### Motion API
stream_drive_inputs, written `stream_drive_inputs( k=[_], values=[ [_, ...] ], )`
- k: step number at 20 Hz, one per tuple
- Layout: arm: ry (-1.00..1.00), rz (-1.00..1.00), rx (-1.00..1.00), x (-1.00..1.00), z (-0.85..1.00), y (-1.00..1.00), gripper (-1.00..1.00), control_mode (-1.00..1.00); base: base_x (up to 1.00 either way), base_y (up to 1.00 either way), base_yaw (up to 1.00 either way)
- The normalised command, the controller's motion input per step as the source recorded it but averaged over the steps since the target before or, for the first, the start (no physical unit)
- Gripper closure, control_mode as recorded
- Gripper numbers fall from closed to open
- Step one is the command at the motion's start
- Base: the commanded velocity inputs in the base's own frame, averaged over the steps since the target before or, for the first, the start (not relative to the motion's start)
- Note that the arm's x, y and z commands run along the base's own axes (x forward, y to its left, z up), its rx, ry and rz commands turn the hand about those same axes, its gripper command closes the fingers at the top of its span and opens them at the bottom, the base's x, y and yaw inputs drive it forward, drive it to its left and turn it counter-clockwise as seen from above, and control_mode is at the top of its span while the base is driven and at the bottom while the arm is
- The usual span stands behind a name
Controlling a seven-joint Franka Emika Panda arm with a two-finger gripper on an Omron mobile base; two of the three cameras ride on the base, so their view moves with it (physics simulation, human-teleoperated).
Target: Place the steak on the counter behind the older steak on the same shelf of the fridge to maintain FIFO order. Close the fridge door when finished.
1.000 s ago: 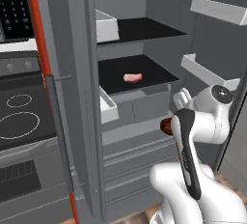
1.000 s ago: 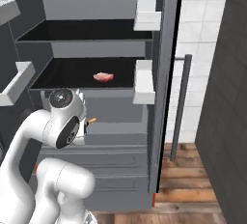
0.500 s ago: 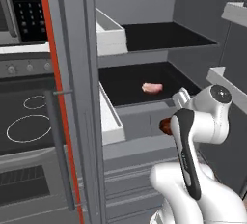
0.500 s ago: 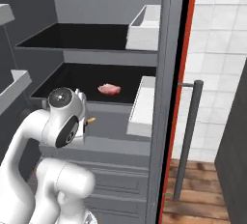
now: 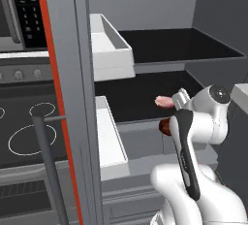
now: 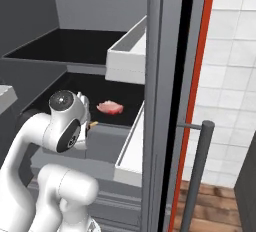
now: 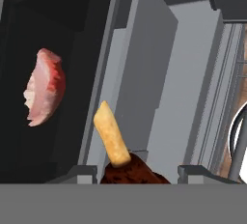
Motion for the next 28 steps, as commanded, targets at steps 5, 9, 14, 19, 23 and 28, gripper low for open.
stream_drive_inputs(
  k=[5, 9, 14, 19, 23, 28],
  values=[
    [0.0, 0.0, 0.0, 0.0, 0.0, 0.0, 1.0, 1.0, 0.54, -0.26, 0.14],
    [0.0, 0.0, 0.0, 0.0, 0.0, 0.0, 1.0, 1.0, 0.63, 0.0, 0.02],
    [0.0, 0.0, 0.0, 0.0, 0.0, 0.0, 1.0, 1.0, 0.93, 0.0, 0.0],
    [-0.23, -0.03, 0.02, 1.0, 0.0, 0.56, 1.0, -1.0, 0.0, 0.0, 0.0],
    [-0.31, -0.05, 0.0, 1.0, 0.0, 0.72, 1.0, -1.0, 0.0, 0.0, 0.0],
    [-0.26, 0.0, 0.01, 0.97, 0.0, 0.32, 1.0, -1.0, 0.0, 0.0, 0.0]
  ],
)
